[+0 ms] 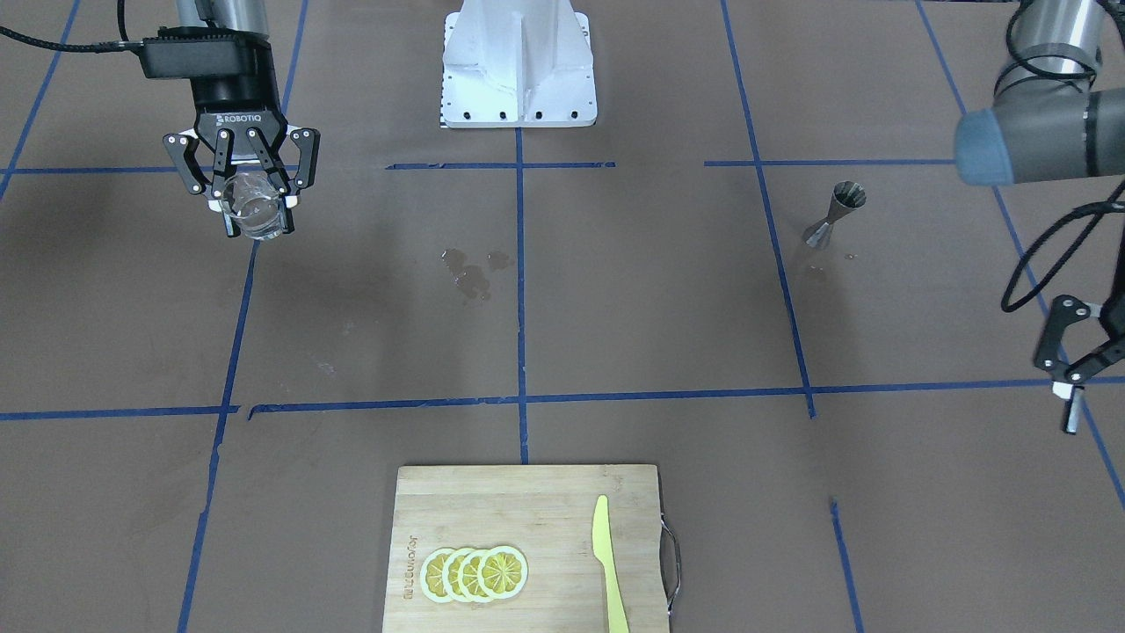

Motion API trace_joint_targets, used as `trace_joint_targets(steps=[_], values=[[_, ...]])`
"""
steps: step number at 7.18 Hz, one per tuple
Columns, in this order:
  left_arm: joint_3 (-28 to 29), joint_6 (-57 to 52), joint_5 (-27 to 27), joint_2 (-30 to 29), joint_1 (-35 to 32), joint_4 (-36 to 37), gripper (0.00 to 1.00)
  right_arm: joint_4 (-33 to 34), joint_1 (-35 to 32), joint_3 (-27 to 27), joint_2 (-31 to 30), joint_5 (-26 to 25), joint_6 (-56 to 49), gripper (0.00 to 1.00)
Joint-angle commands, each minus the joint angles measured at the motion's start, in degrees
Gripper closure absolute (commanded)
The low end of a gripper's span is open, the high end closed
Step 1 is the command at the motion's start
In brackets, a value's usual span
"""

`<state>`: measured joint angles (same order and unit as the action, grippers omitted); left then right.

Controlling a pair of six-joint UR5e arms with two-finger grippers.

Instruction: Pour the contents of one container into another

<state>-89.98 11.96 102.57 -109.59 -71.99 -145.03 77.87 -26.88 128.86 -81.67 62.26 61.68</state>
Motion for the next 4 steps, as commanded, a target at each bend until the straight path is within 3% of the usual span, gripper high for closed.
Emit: trace_joint_targets(steps=[1, 3, 4], values=[[0.6, 0.2, 14.5, 5.1, -7.4, 4.8, 0.00, -0.3, 0.0, -1.1, -0.4, 0.0, 3.3, 0.82], [0.6, 0.2, 21.7, 8.6, -12.1, 10.4, 0.00, -1.6, 0.2, -4.0, -1.7, -1.0, 8.5, 0.82], [0.6, 0.2, 25.3, 8.8, -14.8, 15.3, 0.00, -7.5, 0.7, -6.8, -4.3, -2.6, 9.4, 0.82]])
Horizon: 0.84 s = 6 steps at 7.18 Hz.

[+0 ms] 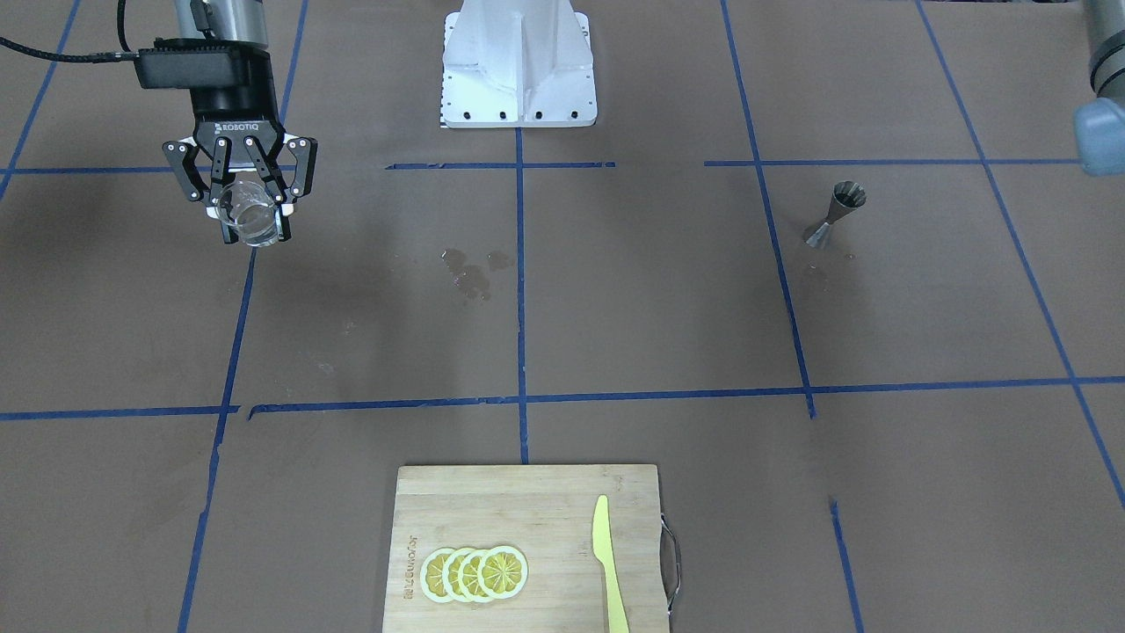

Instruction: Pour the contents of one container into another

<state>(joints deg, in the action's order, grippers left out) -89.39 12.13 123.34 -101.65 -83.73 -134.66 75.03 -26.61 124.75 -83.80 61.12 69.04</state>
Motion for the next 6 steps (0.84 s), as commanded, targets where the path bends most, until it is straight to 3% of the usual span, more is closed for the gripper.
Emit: trace_joint_targets(steps=[1, 3, 4, 6], values=[[-0.2, 0.0, 7.2, 0.8, -4.3, 9.1, 0.00, -11.8, 1.5, -6.2, -4.9, -2.8, 2.1, 0.82], [-0.5, -1.3, 10.4, 3.9, -5.0, 14.5, 0.00, -13.9, 6.0, -10.4, -5.0, -8.9, 2.6, 0.82], [-0.8, -7.7, 10.6, 4.7, -5.0, 18.8, 0.00, -13.9, 7.1, -11.3, -5.1, -9.3, 4.9, 0.82], [-3.6, -21.5, 10.1, 4.2, -8.4, 35.9, 0.00, -14.6, 9.8, -13.4, -6.0, -12.4, 7.9, 0.81]])
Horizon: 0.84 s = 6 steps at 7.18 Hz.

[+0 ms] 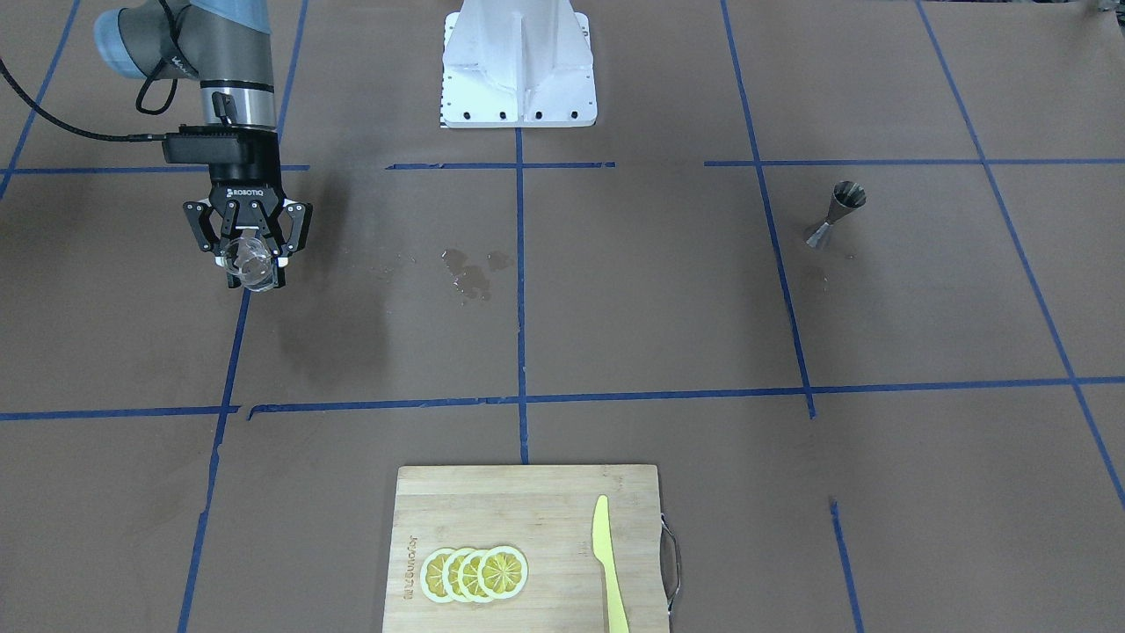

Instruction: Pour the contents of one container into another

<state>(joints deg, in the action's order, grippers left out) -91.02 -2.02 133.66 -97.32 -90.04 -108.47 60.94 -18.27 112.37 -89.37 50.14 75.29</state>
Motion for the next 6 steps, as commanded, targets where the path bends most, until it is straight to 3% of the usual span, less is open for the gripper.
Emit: trace_joint_targets(steps=[1, 3, 6], values=[[-2.8, -7.8, -0.2, -0.2, -2.4, 15.0, 0.00, -3.7, 2.3, -2.7, -2.7, -1.8, 3.0, 0.80], [-5.4, -7.9, -0.2, 1.9, -3.1, 15.6, 0.00, -12.7, 3.9, -8.8, -2.7, -4.3, 3.2, 0.80], [-5.4, -7.9, 0.2, 2.1, -3.2, 15.6, 0.00, -13.0, 5.3, -10.8, -3.0, -5.6, 3.3, 0.75]])
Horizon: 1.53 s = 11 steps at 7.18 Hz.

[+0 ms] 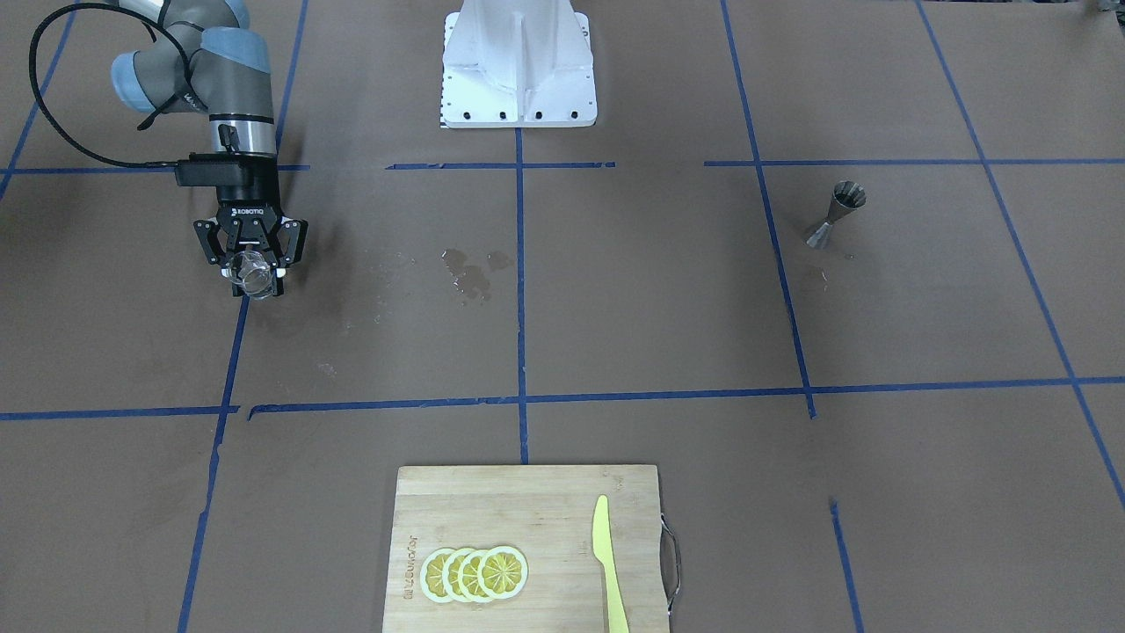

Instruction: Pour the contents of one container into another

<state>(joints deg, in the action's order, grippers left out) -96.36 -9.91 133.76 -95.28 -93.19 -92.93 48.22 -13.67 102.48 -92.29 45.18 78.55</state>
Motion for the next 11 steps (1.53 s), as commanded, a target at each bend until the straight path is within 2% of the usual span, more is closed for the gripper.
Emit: trace_joint_targets(steps=[1, 3, 5, 6, 7, 10, 11], values=[[-0.1, 0.1, 0.2, 0.0, -0.1, 0.0, 0.00, -0.3, 0.8, -1.2, -0.6, -0.6, 0.0, 0.66], [-0.1, 0.1, 0.2, 0.0, -0.1, -0.1, 0.00, -0.4, 1.5, -1.9, -0.8, -0.5, 0.0, 0.52], [-0.1, 0.1, 0.3, 0.0, -0.1, -0.2, 0.00, -0.4, 1.7, -1.8, -0.7, -0.4, -0.1, 0.43], [-0.1, 0.1, 0.3, 0.0, -0.1, -0.3, 0.00, -0.8, 1.8, -1.8, -0.8, -0.3, -0.1, 0.36], [-0.2, 0.1, 0.3, 0.0, -0.2, -0.3, 0.00, -2.1, 2.1, -1.9, -1.0, -0.2, -0.1, 0.23], [-0.4, 0.1, 0.3, 0.0, -0.2, -0.4, 0.00, -3.7, 2.1, -1.8, -1.9, 0.0, -0.8, 0.13], [-0.4, 0.2, 0.3, 0.0, -0.2, -0.4, 0.00, -3.7, 2.0, -1.1, -2.0, 0.0, -0.9, 0.00]])
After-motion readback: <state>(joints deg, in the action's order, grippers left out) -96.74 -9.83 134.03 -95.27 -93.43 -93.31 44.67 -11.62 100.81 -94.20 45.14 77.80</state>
